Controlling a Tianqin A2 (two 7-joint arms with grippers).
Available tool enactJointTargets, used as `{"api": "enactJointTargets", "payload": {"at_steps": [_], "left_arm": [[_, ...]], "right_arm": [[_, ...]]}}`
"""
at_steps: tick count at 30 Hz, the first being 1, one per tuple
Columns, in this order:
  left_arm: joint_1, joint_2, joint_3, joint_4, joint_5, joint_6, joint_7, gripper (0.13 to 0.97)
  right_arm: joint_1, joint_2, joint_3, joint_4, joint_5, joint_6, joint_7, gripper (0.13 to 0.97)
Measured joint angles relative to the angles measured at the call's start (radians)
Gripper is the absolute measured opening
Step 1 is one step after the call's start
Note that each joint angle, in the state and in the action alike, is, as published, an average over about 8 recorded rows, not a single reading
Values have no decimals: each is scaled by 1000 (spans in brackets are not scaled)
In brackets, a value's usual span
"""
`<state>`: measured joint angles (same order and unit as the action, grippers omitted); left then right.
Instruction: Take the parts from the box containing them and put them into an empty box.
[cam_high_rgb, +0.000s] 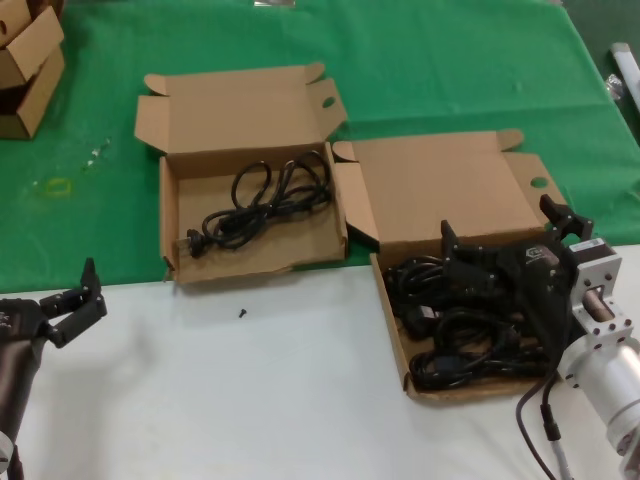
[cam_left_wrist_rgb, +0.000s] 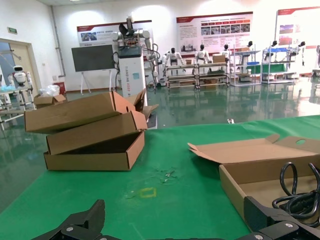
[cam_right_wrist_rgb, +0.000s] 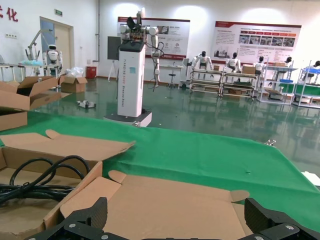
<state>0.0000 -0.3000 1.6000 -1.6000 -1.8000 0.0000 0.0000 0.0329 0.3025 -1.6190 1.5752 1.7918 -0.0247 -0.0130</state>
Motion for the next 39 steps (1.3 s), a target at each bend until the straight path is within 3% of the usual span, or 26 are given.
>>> {"api": "enactJointTargets", "payload": {"at_steps": [39], "left_arm": [[0, 0, 0, 0, 0, 0, 0, 966]], "right_arm": [[0, 0, 0, 0, 0, 0, 0, 966]]}}
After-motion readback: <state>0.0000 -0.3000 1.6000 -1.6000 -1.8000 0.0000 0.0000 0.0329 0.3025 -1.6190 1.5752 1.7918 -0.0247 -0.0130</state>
